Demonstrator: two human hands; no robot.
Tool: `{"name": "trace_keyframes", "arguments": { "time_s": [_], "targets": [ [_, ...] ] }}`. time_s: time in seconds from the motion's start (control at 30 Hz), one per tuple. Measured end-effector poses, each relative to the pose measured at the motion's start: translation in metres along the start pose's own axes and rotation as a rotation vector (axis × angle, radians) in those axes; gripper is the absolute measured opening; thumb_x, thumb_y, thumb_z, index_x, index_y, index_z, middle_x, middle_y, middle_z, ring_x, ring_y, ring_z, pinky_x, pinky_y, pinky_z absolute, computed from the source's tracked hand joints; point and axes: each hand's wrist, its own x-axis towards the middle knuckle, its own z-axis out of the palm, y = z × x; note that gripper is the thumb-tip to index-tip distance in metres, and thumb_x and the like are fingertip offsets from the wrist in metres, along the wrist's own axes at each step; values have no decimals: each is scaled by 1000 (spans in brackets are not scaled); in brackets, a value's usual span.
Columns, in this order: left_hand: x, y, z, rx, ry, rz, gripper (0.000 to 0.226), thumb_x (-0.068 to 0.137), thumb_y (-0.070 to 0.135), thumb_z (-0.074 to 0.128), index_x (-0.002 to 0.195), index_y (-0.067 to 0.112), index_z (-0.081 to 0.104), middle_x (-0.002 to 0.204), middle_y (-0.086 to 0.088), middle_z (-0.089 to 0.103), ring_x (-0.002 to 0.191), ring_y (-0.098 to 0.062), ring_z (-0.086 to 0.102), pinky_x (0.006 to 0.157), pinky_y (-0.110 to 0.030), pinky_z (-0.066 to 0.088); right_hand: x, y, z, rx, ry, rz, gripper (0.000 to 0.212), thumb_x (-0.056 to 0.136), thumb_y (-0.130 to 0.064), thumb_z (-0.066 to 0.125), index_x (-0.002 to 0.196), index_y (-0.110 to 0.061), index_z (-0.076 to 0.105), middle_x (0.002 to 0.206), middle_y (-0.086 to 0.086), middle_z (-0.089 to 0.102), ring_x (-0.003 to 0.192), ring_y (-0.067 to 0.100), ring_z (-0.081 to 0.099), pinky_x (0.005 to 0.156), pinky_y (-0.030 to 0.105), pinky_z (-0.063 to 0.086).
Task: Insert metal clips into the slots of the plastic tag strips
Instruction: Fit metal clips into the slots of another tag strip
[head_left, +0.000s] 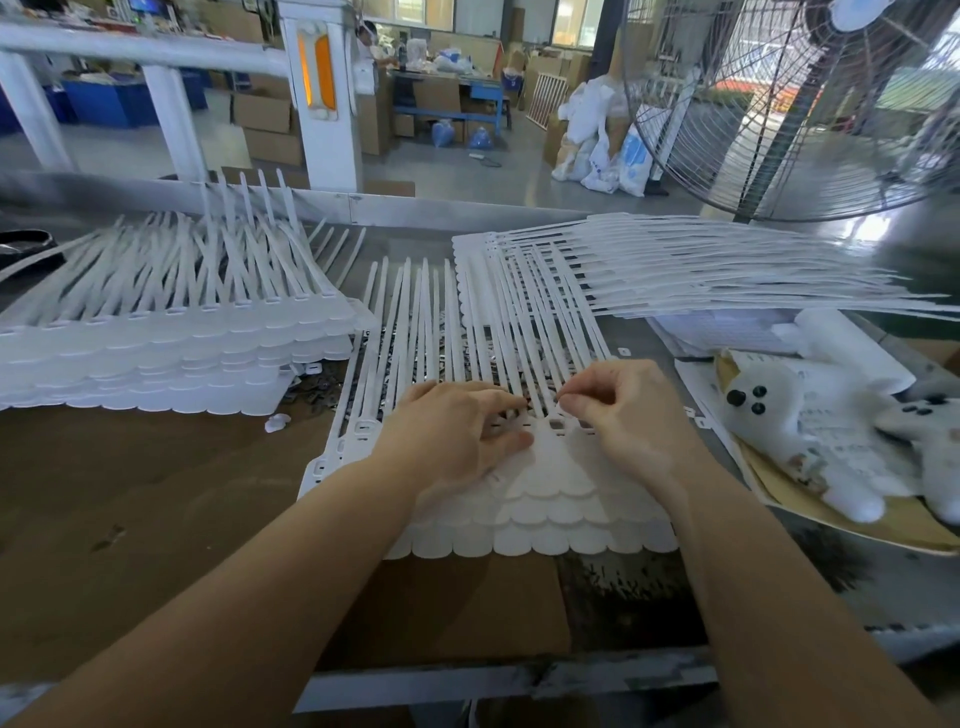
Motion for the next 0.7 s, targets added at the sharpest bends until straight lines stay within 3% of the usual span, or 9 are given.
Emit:
{"name": "trace_keyframes", "arguments": {
  "time_s": [0.17, 0.43, 0.7],
  "targets": [
    [-3, -2, 3, -5, 39, 4, 49, 88, 63, 39, 133, 45, 43, 140, 18, 44, 126, -5, 40, 114, -39, 14, 3, -3, 0, -162, -134, -3, 10, 87, -17, 63, 91, -16, 73, 76, -13, 59, 71, -3, 51, 62, 6, 34],
    [-3, -5, 6, -18, 46, -3, 49, 87, 65, 38, 132, 45, 44, 137, 20, 46, 126, -4, 40, 113, -38, 12, 10, -8, -1, -242, -190, 3, 10, 86, -14, 66, 90, -13, 75, 80, -4, 63, 75, 7, 57, 61, 6, 36],
    [-4, -4, 5, -41, 54, -18, 41, 92, 57, 36, 131, 46, 46, 140, 23, 42, 128, -1, 37, 114, -35, 12, 12, -6, 0, -144, -153, 43, 8, 78, -11, 73, 84, -15, 76, 69, -13, 63, 69, -1, 57, 59, 6, 42]
  ]
}}
